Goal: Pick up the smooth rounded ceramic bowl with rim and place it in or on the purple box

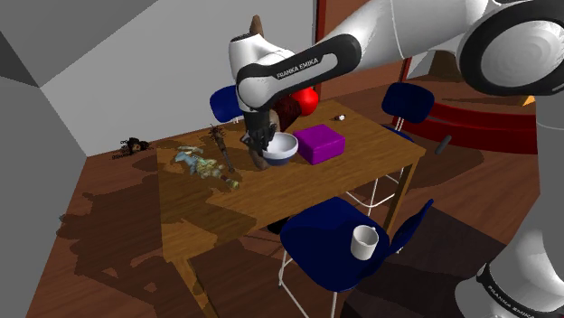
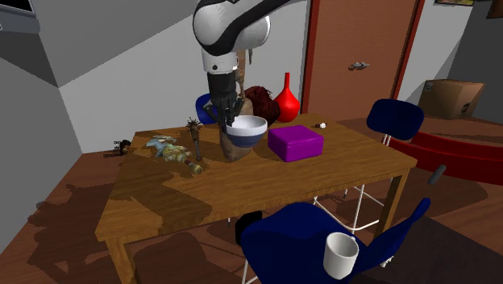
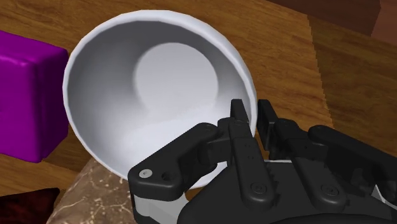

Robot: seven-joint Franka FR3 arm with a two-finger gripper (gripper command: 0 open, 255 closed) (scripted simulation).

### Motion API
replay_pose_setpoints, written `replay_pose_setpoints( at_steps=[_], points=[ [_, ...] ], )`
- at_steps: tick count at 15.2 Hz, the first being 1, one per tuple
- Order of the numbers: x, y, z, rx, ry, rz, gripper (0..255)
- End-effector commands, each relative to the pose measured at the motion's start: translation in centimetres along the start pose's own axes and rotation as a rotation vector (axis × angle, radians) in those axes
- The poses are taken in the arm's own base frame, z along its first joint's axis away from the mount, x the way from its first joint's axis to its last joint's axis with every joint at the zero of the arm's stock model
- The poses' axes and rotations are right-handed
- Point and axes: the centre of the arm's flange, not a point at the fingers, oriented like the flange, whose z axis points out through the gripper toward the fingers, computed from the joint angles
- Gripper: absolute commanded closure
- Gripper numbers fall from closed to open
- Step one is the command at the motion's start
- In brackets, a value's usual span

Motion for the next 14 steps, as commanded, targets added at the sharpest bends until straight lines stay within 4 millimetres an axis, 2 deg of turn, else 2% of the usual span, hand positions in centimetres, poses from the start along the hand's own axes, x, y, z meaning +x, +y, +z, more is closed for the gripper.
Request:
replay_pose_setpoints(
  at_steps=[1, 3, 14],
  points=[
    [-0.1, 0.1, -1.2, 0.000, 0.000, 0.000, 255],
    [0.0, 0.2, -1.9, 0.000, 0.000, 0.000, 255],
    [3.1, 14.4, -2.3, 0.000, 0.000, 0.000, 255]
  ],
)
